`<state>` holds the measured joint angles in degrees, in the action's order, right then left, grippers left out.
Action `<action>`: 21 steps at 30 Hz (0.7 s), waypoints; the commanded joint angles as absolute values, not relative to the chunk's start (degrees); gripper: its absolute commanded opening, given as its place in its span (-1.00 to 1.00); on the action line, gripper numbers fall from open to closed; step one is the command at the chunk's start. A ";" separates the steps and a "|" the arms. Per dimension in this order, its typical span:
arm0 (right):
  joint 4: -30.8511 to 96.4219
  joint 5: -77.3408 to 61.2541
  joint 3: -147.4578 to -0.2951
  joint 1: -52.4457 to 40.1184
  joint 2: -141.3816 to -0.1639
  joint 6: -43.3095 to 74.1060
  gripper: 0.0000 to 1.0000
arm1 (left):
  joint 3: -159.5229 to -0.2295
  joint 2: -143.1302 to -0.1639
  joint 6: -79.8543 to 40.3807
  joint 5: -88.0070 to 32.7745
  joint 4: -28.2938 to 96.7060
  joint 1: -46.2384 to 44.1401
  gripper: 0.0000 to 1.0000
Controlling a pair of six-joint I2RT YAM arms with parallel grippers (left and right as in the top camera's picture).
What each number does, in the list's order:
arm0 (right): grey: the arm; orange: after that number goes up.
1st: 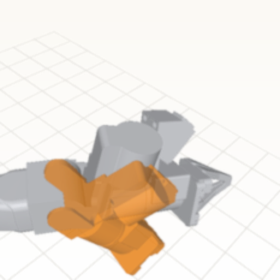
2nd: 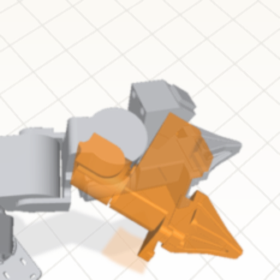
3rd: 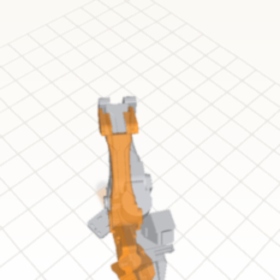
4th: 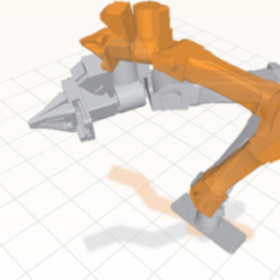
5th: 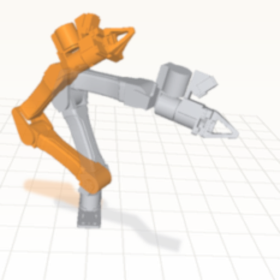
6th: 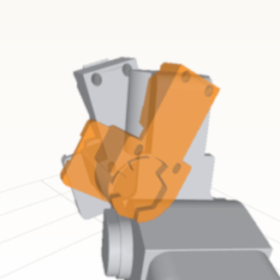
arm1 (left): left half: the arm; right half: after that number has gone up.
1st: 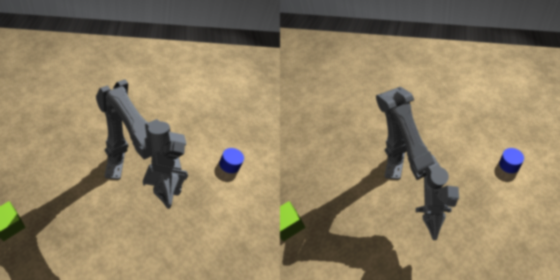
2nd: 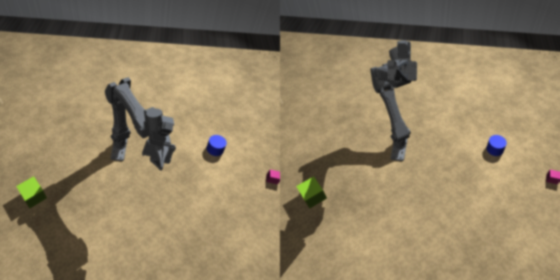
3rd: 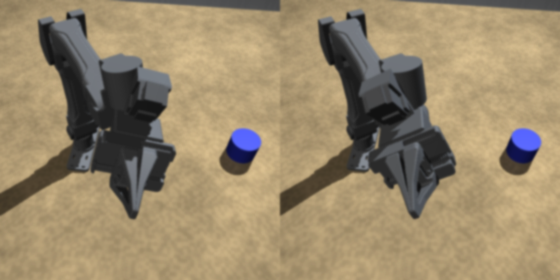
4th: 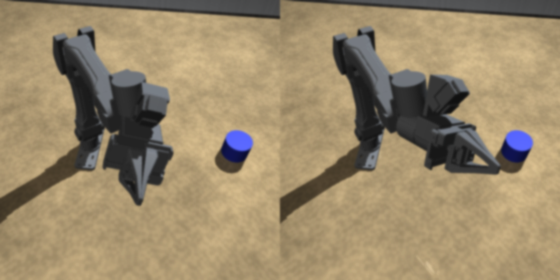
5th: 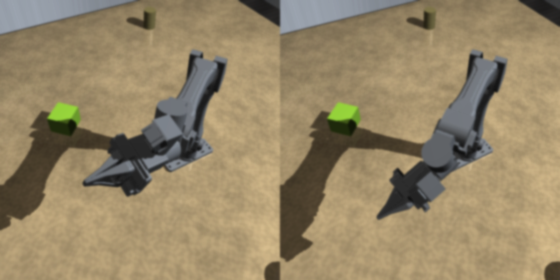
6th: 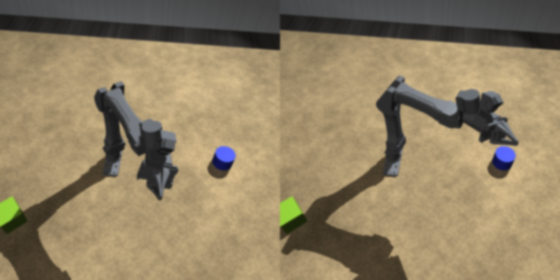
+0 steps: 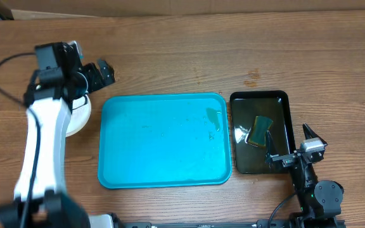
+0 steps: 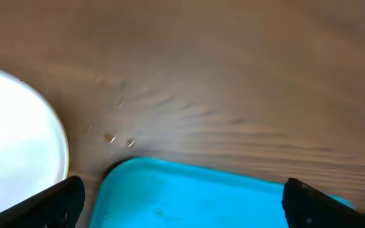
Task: Clean dirty plates on tray and stack at the side
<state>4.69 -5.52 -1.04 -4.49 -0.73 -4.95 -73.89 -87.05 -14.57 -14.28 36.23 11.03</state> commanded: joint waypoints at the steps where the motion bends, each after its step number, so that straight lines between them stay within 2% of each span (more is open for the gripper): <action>1: 4.40 -5.23 -0.45 -4.14 -0.16 -5.39 1.00 | -75.13 -76.73 -13.50 -13.96 36.16 10.07 1.00; 13: 4.40 -5.23 -0.45 -4.14 -0.16 -5.39 1.00 | -72.40 -50.39 -13.50 -13.98 36.16 4.80 1.00; 21: 4.43 -5.23 -0.45 -4.14 -0.16 -5.41 1.00 | -55.92 -34.20 -13.50 -13.98 36.18 4.08 1.00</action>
<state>4.71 -5.52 -1.04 -4.49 -0.73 -4.95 -61.45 -37.17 -14.57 -14.26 35.99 4.47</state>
